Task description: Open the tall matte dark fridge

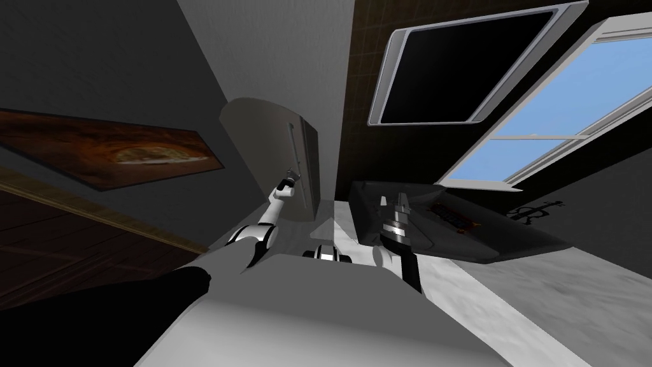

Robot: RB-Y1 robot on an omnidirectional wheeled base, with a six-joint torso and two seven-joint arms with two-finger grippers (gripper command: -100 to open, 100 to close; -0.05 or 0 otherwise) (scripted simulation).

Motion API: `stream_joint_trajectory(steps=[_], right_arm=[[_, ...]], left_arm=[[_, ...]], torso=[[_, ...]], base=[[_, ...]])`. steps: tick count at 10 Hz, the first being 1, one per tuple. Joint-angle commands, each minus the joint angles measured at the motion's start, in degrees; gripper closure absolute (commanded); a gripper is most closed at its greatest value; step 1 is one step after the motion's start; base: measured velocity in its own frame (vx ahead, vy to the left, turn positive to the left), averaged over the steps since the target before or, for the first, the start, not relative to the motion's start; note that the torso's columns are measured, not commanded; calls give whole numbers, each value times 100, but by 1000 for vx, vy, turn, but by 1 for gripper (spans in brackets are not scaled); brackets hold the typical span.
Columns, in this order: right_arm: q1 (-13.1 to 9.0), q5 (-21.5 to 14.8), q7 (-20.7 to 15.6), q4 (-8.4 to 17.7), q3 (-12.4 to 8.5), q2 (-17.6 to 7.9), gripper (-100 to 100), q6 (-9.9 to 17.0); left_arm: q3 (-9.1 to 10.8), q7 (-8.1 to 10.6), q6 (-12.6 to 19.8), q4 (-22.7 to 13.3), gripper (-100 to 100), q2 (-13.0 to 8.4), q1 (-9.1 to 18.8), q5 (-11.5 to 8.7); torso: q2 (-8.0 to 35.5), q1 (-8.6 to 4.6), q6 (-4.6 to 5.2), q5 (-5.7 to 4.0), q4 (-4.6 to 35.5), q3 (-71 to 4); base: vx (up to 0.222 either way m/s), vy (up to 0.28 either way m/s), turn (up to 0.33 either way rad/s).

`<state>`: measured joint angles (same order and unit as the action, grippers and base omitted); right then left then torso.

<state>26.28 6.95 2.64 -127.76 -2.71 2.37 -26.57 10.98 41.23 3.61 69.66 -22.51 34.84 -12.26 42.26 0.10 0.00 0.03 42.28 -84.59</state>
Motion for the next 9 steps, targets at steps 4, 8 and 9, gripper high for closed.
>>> stream_joint_trajectory(steps=[4, 8, 9], right_arm=[[0, 0, 0, 0, 0, 0, 0, 0], [0, 0, 0, 0, 0, -1, 0, 0], [0, 0, 0, 0, 0, 0, 0, 0]], left_arm=[[160, 416, 555, -897, -100, -270, 902, -74], [238, 626, 822, -1441, -100, -446, 1365, -117], [238, 626, 822, -1441, -100, -446, 1365, -117]], torso=[[7, -15, 1, -5, 2, 5], [0, -2, 0, 0, -1, 0], [1, -10, 0, -2, 0, 1]], base=[[13, -93, 47], [13, -62, 30], [12, -55, 29]])
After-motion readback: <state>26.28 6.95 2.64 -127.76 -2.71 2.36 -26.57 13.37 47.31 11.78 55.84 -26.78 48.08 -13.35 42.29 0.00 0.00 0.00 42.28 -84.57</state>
